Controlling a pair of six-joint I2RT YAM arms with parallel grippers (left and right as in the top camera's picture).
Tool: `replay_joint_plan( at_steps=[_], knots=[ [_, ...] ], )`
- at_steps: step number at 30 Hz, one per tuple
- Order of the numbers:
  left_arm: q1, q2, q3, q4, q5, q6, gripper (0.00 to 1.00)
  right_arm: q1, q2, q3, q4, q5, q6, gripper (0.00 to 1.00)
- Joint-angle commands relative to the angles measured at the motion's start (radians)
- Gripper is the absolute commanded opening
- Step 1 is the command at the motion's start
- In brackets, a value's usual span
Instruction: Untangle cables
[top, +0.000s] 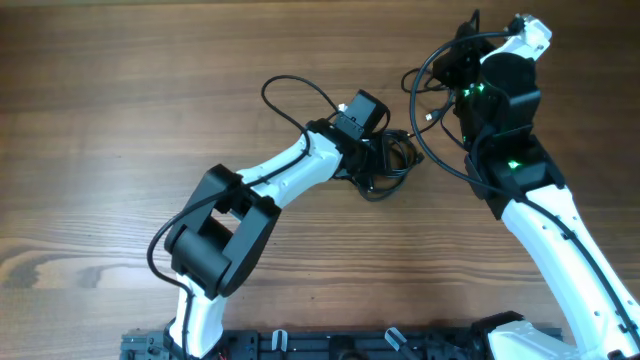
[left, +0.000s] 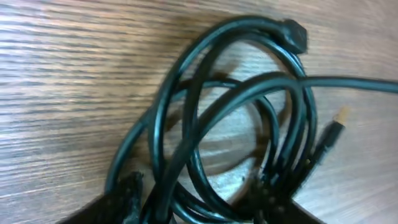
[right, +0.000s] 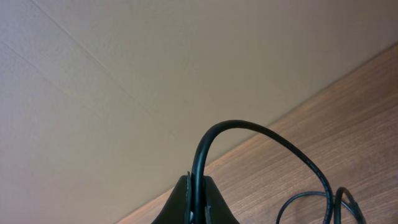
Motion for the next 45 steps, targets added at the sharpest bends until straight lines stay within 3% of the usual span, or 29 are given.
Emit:
replay_joint_plan(
  at_steps=[1, 2, 3, 5, 9, 13, 16, 18, 20, 22, 23, 24, 26, 32, 37, 42, 45],
  knots=[
    [0.002, 0.038, 0.005, -0.006, -0.079, -0.002, 0.34, 0.002, -0.007, 0.005, -0.026, -0.019, 0.017, 0.04],
    [0.002, 0.045, 0.005, -0.018, -0.090, -0.002, 0.18, 0.002, -0.007, 0.005, -0.031, -0.019, 0.017, 0.04],
    [0.001, 0.047, 0.005, -0.030, -0.108, -0.002, 0.10, 0.002, -0.007, 0.005, -0.032, -0.019, 0.017, 0.04],
    [0.010, 0.045, 0.005, -0.066, -0.145, -0.002, 0.04, 0.002, -0.008, 0.005, -0.028, -0.015, 0.010, 0.04],
    [0.103, 0.023, 0.005, -0.204, -0.161, 0.017, 0.04, -0.015, -0.035, 0.005, 0.016, 0.087, 0.000, 0.04],
    [0.215, -0.043, 0.005, -0.346, -0.329, 0.058, 0.04, -0.061, -0.067, 0.005, 0.155, 0.090, -0.277, 0.04],
    [0.255, -0.058, 0.005, -0.369, -0.343, 0.117, 0.04, -0.068, -0.071, 0.005, 0.158, 0.154, -0.401, 0.04],
    [0.277, -0.058, 0.005, -0.390, -0.352, 0.110, 0.04, -0.070, -0.071, 0.005, 0.138, 0.307, -0.409, 0.04],
    [0.283, -0.058, 0.005, -0.393, -0.339, 0.110, 0.04, -0.071, -0.070, 0.005, 0.094, 0.252, -0.408, 0.04],
    [0.282, -0.058, 0.005, -0.393, -0.300, 0.110, 0.10, -0.071, -0.067, 0.005, 0.069, 0.224, -0.407, 0.04],
    [0.282, -0.058, 0.005, -0.397, -0.255, 0.111, 0.31, -0.071, -0.062, 0.005, 0.061, 0.225, -0.407, 0.04],
    [0.282, -0.058, 0.005, -0.405, -0.233, 0.110, 0.82, -0.071, -0.058, 0.005, 0.053, 0.225, -0.405, 0.04],
    [0.282, -0.058, 0.005, -0.430, -0.220, 0.116, 0.96, -0.071, -0.055, 0.005, 0.031, 0.225, -0.405, 0.04],
    [0.282, -0.204, 0.005, -0.454, -0.197, 0.140, 0.95, -0.071, -0.056, 0.005, -0.028, 0.204, -0.409, 0.04],
    [0.283, -0.354, 0.005, -0.526, -0.169, 0.140, 1.00, -0.071, -0.056, 0.005, -0.343, 0.133, -0.377, 0.04],
    [0.283, -0.353, 0.005, -0.553, -0.169, 0.140, 1.00, -0.080, -0.056, 0.028, -0.290, 0.104, -0.460, 0.04],
    [0.283, -0.353, 0.005, -0.553, -0.169, 0.140, 1.00, -0.175, -0.036, 0.156, -0.317, -0.058, -0.462, 0.04]
  ],
)
